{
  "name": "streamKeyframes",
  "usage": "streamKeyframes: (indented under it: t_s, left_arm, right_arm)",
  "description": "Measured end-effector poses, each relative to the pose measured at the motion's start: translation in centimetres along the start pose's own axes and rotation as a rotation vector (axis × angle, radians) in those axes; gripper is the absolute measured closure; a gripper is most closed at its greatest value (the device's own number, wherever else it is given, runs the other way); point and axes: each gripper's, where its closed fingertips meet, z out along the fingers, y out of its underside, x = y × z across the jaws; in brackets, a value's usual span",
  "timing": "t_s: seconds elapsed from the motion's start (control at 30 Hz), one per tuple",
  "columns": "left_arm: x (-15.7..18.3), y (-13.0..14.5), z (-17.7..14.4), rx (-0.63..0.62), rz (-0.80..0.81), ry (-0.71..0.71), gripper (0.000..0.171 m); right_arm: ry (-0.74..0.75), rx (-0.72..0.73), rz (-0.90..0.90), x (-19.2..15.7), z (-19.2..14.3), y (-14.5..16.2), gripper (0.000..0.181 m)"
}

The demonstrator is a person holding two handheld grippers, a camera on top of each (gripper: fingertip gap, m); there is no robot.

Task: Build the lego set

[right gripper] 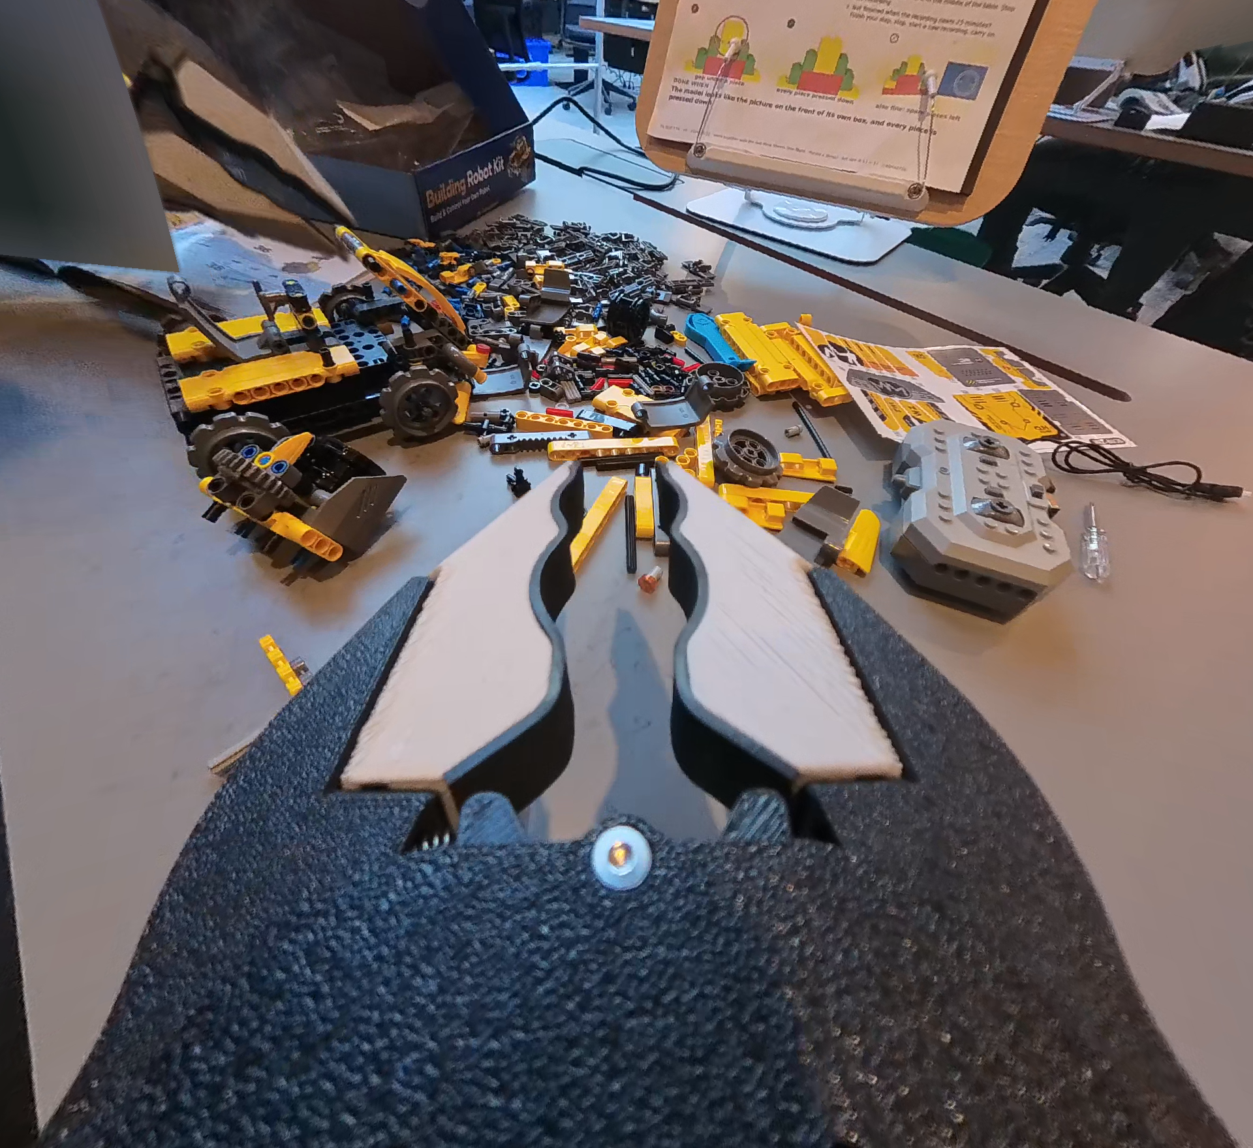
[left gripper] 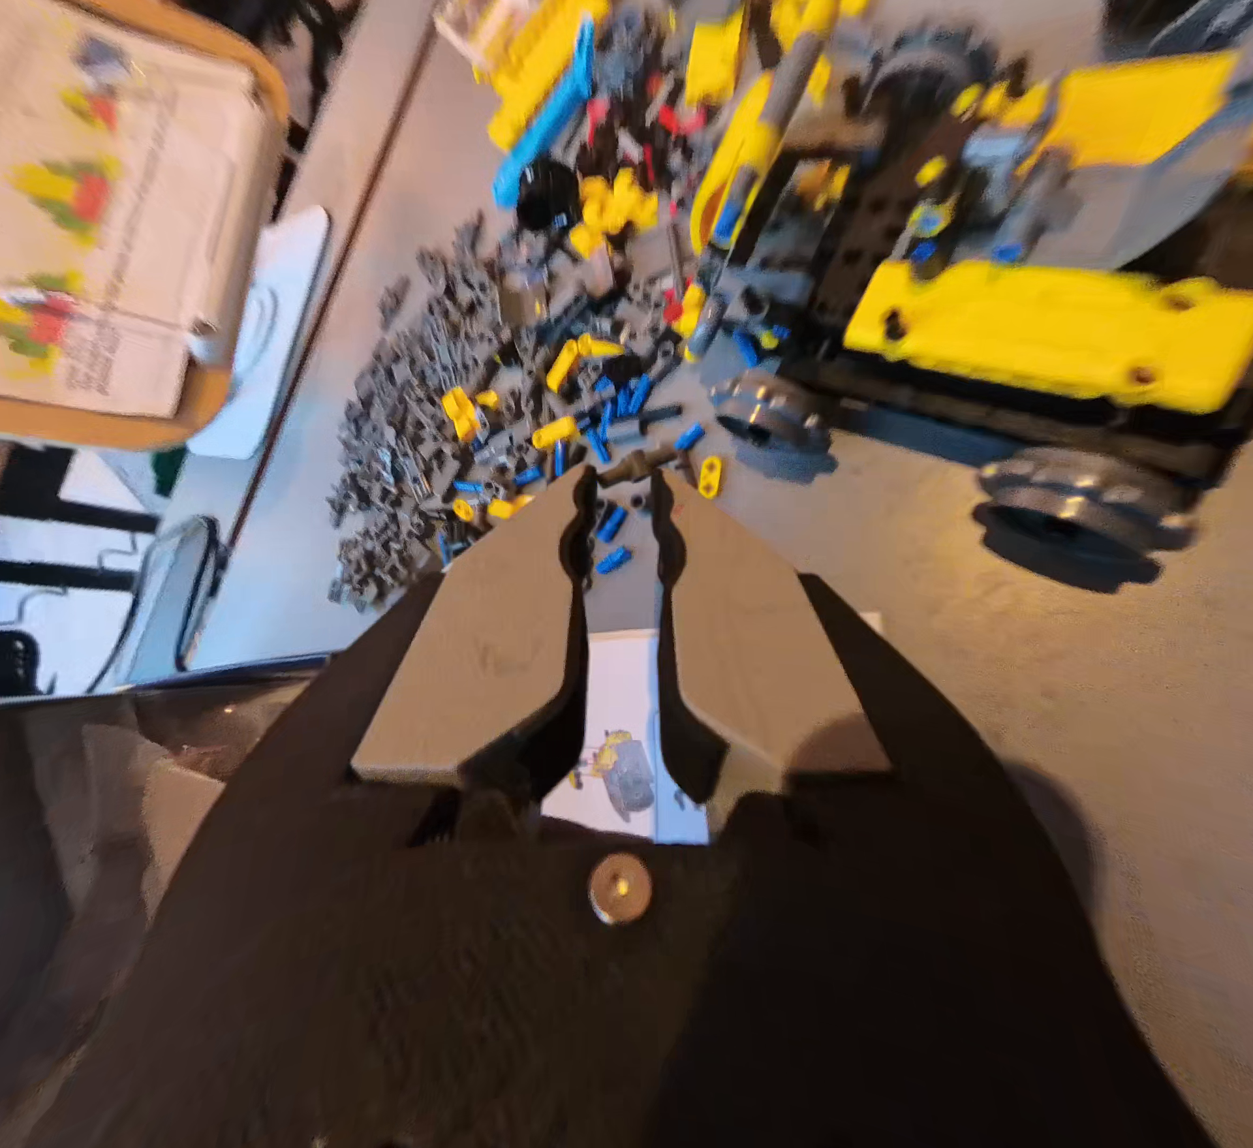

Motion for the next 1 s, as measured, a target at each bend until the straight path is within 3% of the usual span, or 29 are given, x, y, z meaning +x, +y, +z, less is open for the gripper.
streamKeyframes:
  t_s: [0.17, 0.33, 0.53, 1.0]
  left_arm:
    - [0.0, 4.3, 3.6, -0.192, -0.098, 0.129, 0.157]
    - [-1.0, 2.5, 3.3, -0.137, -0.271, 0.205, 0.150]
    - [-0.7, 5.0, 2.2, -0.264, -0.389, 0.305, 0.144]
    - [0.1, 5.4, 3.0, -0.268, -0.310, 0.358, 0.164]
  right_arm:
    - [0.003, 0.011, -0.015, -0.2, -0.1, -0.2, 0.161]
    - [0.012, 0.021, -0.021, -0.2, -0.2, -0.3, 0.164]
    - [0.003, 0.028, -0.003, -0.2, -0.3, -0.4, 0.164]
    - [-0.015, 0.056, 0.031, -0.1, -0.7, -0.7, 0.164]
